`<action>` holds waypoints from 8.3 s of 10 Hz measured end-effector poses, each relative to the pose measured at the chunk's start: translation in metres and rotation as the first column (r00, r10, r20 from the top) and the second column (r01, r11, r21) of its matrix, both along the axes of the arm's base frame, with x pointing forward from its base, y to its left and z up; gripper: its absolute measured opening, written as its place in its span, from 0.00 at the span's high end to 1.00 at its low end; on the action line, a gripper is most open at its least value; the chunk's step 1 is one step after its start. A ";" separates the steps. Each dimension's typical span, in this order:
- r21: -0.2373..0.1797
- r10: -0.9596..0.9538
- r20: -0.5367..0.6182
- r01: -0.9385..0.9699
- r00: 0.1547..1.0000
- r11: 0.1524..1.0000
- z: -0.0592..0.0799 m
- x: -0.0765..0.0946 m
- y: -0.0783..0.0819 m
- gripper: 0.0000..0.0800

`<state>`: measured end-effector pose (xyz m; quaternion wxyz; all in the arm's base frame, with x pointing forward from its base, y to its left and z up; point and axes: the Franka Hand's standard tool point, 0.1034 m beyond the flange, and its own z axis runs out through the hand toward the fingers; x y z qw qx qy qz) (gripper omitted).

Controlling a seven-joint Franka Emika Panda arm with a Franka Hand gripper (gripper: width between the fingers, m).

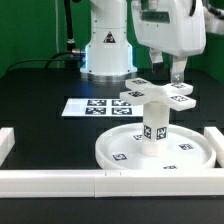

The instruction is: Assemble round table

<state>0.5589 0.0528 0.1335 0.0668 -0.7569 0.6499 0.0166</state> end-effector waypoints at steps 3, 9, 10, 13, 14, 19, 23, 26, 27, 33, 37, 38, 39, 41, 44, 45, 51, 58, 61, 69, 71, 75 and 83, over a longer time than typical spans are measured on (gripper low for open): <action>-0.010 0.144 0.014 -0.144 0.989 0.989 -0.002 0.000 0.000 0.19; -0.055 0.713 0.029 -0.711 0.700 0.701 0.000 0.001 0.001 0.19; -0.062 0.768 0.034 -0.766 0.639 0.640 0.000 0.001 0.001 0.19; -0.102 0.975 0.013 -0.970 0.220 0.220 -0.001 -0.002 0.000 0.19; -0.113 0.997 0.015 -0.991 0.075 0.076 -0.001 -0.001 -0.002 0.19; -0.134 0.962 0.012 -0.954 -0.271 -0.267 -0.003 -0.002 -0.007 0.19; -0.126 0.784 -0.041 -0.776 -0.619 -0.618 -0.006 0.006 -0.012 0.19; -0.115 0.615 -0.036 -0.608 -0.788 -0.786 -0.015 0.006 -0.019 0.19; -0.107 0.549 -0.036 -0.543 -0.835 -0.833 -0.018 0.006 -0.020 0.19; -0.099 0.530 -0.041 -0.525 -0.847 -0.845 -0.021 0.007 -0.017 0.19; -0.092 0.535 -0.040 -0.530 -0.844 -0.843 -0.018 0.009 -0.017 0.19; -0.092 0.536 -0.040 -0.531 -0.843 -0.842 -0.019 0.009 -0.018 0.19; -0.091 0.500 -0.038 -0.496 -0.865 -0.864 -0.019 0.009 -0.019 0.19; -0.090 0.457 -0.033 -0.453 -0.889 -0.887 -0.021 0.008 -0.018 0.19; -0.089 0.502 -0.033 -0.498 -0.864 -0.862 -0.021 0.008 -0.016 0.19; -0.087 0.537 -0.034 -0.533 -0.843 -0.841 -0.021 0.008 -0.017 0.19; -0.084 0.590 -0.033 -0.586 -0.807 -0.806 -0.026 0.006 -0.018 0.19; -0.092 0.566 -0.037 -0.561 -0.823 -0.822 -0.027 0.006 -0.018 0.45; -0.091 0.600 -0.038 -0.595 -0.799 -0.798 -0.027 0.006 -0.019 0.45; -0.126 0.990 -0.048 -0.982 -0.135 -0.140 -0.028 0.001 -0.012 0.45; -0.124 0.999 -0.046 -0.992 0.003 -0.002 -0.028 0.000 -0.012 0.45; -0.139 0.835 0.006 -0.826 0.550 0.546 -0.029 -0.004 -0.011 0.45; -0.056 0.292 0.049 -0.289 0.955 0.956 -0.030 -0.006 -0.013 0.45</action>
Offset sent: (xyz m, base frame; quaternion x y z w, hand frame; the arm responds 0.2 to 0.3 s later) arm 0.0000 0.0000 0.0000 0.0000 0.0000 -0.1296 0.9916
